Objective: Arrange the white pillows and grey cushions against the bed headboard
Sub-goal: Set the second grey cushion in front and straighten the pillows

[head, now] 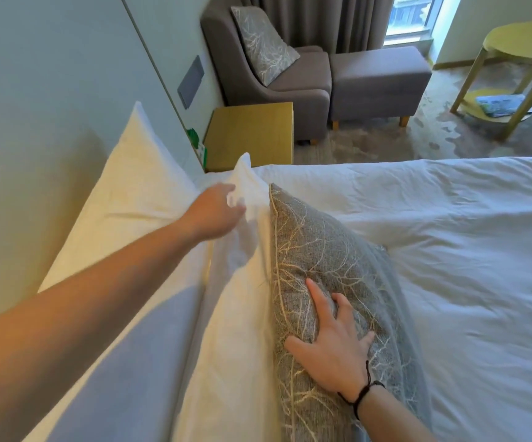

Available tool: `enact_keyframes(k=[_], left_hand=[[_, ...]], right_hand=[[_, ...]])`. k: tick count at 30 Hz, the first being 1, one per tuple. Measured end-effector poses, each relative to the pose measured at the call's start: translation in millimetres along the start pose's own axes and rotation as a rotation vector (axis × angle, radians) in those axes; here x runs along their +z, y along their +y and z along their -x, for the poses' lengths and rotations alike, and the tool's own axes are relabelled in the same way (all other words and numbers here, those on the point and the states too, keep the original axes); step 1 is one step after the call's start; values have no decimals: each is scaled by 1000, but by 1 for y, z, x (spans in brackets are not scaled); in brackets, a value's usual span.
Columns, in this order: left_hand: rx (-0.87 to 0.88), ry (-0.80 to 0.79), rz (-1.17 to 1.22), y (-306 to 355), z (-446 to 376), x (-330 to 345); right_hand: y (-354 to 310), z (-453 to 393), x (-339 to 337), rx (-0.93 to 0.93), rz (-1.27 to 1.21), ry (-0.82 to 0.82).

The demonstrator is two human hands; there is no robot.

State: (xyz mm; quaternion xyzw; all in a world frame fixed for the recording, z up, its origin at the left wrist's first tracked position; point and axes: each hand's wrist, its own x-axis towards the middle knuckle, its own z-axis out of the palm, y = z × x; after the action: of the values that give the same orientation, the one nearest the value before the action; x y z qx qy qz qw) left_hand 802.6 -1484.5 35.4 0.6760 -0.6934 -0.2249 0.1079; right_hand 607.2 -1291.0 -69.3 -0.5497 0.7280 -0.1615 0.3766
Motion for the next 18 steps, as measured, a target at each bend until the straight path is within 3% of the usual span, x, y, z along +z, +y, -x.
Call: enact_keyframes(k=[5, 14, 18], left_hand=[[-58, -196, -49, -23, 137, 46], [-280, -94, -36, -50, 290, 84], [-419, -103, 20, -62, 331, 91]], right_hand=[[-3, -6, -1, -5, 1, -38], [-10, 7, -10, 30, 28, -89], [-10, 20, -21, 0, 46, -28]])
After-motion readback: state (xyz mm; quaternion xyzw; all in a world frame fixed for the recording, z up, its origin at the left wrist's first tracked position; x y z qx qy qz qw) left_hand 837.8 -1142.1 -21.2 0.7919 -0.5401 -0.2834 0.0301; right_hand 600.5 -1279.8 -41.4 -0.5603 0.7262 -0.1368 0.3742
